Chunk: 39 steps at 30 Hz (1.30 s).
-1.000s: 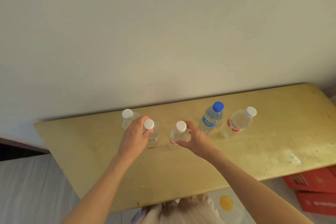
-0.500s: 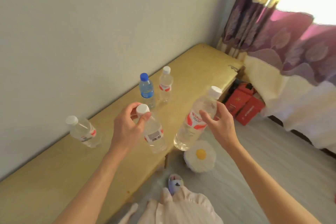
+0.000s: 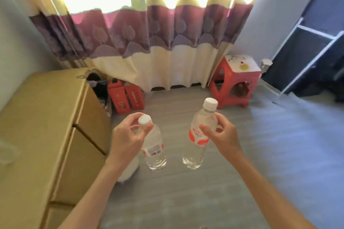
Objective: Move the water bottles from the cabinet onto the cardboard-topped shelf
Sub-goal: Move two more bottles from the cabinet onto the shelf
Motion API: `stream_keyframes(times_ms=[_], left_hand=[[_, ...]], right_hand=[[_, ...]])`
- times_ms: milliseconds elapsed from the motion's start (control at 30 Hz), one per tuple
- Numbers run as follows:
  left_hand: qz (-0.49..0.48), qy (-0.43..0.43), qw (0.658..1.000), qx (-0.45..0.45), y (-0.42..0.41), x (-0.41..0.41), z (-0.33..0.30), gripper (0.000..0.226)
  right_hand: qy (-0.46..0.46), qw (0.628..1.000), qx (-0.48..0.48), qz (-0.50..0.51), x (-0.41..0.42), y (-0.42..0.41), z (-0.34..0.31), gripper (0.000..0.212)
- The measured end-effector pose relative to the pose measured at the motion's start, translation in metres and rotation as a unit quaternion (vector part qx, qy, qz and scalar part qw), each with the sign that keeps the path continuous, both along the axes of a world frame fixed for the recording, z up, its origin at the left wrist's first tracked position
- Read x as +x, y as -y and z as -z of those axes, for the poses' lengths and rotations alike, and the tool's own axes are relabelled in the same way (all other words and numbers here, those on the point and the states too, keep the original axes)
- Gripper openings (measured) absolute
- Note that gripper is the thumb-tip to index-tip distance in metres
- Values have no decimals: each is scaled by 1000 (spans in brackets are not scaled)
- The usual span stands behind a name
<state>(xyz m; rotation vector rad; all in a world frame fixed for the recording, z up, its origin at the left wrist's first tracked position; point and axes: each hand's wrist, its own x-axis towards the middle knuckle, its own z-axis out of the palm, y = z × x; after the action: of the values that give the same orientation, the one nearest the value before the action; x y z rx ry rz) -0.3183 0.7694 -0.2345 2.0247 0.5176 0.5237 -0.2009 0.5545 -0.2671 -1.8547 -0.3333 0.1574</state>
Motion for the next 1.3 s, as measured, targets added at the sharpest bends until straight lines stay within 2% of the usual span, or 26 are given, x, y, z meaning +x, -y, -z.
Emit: stream_keyframes(times_ms=[267, 567, 667, 1033, 1167, 1300], left_hand=[[202, 1, 978, -53, 213, 160, 8, 17], [406, 3, 912, -64, 425, 324, 2, 25], [459, 13, 887, -57, 489, 382, 5, 21], [578, 18, 816, -18, 740, 587, -12, 26], [588, 23, 809, -15, 839, 639, -13, 26], [589, 32, 807, -33, 945, 678, -12, 25]], right_hand=[[13, 982, -25, 188, 61, 235, -12, 44], [18, 920, -37, 390, 125, 437, -4, 44], [14, 899, -46, 436, 158, 497, -2, 43], [1, 812, -41, 582, 290, 712, -15, 40], [-6, 786, -25, 618, 331, 797, -10, 43], [-3, 781, -27, 623, 374, 897, -2, 46]])
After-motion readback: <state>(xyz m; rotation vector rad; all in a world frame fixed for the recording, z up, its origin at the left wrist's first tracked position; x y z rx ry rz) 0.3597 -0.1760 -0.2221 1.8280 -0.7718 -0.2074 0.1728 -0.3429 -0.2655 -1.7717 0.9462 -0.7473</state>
